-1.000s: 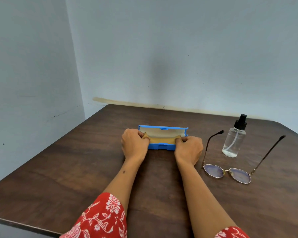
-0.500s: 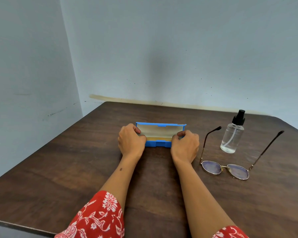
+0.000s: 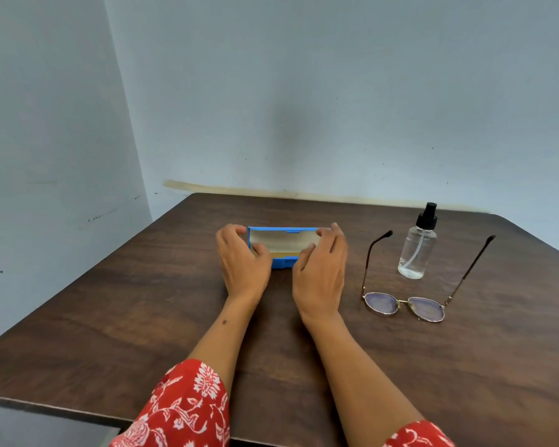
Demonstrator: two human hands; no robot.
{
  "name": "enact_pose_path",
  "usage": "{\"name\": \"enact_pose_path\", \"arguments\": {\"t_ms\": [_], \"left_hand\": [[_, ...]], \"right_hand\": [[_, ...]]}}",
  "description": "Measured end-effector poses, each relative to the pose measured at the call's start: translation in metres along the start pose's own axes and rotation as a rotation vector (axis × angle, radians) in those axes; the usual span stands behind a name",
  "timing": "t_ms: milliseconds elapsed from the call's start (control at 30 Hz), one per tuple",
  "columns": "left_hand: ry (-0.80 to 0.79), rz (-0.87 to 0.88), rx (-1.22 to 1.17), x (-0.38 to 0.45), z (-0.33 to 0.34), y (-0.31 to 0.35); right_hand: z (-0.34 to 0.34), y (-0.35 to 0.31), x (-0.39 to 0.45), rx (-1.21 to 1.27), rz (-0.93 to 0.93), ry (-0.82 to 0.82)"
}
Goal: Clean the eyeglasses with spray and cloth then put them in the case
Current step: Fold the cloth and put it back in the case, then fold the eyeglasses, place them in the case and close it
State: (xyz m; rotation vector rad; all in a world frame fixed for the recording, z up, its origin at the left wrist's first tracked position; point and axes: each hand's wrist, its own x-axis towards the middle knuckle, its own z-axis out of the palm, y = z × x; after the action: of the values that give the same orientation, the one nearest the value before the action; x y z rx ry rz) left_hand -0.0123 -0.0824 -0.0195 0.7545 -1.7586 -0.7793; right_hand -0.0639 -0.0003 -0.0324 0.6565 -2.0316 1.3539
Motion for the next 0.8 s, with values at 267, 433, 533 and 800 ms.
{"name": "enact_pose_path", "arguments": {"t_ms": [267,433,533,800], "left_hand": [[0.002,0.365,-0.173,-0.03,0.01,0.026],[-0.225,0.505,-0.194,-0.054,0.018,0.036],[-0.452,0.44,-0.141,-0.063,0.022,0.04],[-0.627,0.301,-0.134,-0.059,0.03,0.034]], "right_hand": [[-0.048,-0.015,0.0,0.008,-0.497,0.288],[-0.085,0.015,0.015,-0.077,-0.237,0.495],[-0.105,0.03,0.023,0.01,0.112,0.65],[-0.117,0.069,0.021,0.198,0.625,0.468]]}}
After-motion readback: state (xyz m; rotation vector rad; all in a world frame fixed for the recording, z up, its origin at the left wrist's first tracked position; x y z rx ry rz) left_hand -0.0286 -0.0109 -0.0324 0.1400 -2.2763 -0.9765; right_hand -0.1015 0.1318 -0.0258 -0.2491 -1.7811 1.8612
